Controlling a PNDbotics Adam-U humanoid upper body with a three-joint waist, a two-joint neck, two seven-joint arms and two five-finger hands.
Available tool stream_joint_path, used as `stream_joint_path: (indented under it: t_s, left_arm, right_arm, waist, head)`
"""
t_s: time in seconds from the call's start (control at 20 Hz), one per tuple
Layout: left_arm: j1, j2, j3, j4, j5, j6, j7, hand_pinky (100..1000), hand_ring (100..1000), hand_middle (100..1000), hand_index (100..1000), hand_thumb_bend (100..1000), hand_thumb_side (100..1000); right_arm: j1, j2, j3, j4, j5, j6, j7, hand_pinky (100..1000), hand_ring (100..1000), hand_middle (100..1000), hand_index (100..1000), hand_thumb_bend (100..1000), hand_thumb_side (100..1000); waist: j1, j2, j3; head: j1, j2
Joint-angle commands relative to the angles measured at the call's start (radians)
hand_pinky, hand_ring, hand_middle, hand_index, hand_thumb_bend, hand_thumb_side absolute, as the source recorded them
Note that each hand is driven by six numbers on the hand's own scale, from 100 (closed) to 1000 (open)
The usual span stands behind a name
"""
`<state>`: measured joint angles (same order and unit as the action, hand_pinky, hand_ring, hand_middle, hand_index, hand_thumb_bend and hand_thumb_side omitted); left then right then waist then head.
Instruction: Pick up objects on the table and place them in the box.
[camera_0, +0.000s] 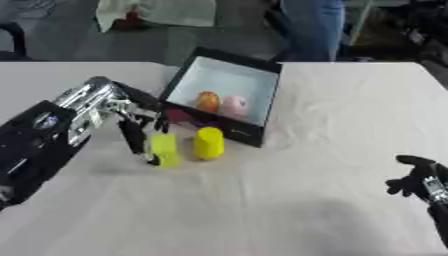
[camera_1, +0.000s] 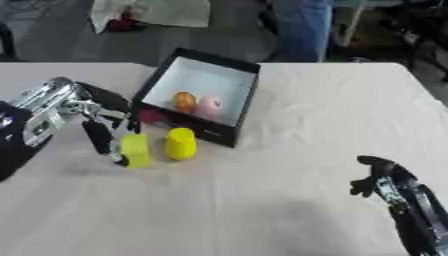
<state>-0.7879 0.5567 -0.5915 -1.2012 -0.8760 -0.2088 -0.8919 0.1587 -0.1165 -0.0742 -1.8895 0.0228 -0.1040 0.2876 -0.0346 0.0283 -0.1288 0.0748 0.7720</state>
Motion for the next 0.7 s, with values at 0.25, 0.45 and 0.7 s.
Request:
stream_joint_path:
  t_s: [0.25, 0.45, 0.7]
  left_arm:
    - [-0.028, 0.021, 0.049, -0.054, -0.005, 0.029, 0.081, 568, 478, 529, 676, 251, 377]
    - [-0.066, 0.052, 0.094, -0.138, 0.049, 0.078, 0.085, 567, 464, 515, 666, 231, 361]
    - [-0.177, 0.064, 0.15, -0.213, 0.038, 0.12, 0.072, 596, 484, 538, 689, 252, 350]
  right_arm:
    - [-0.006, -0.015, -0.006, -0.014, 0.001, -0.002, -0.003, 687, 490, 324, 758, 100, 738]
    - [-0.004, -0.015, -0.007, -0.014, 0.001, -0.002, -0.004, 686, 490, 324, 757, 100, 735]
    - [-0.001, -0.016, -0.007, -0.012, 0.002, -0.001, -0.004, 686, 490, 323, 757, 100, 737]
  waist:
    - [0.005, -0.017, 0.002]
    - [0.005, -0.02, 0.005]
    - [0.005, -0.024, 0.011]
  head:
    - [-0.002, -0.002]
    - [-0.003, -0.002]
    - [-0.005, -0.002]
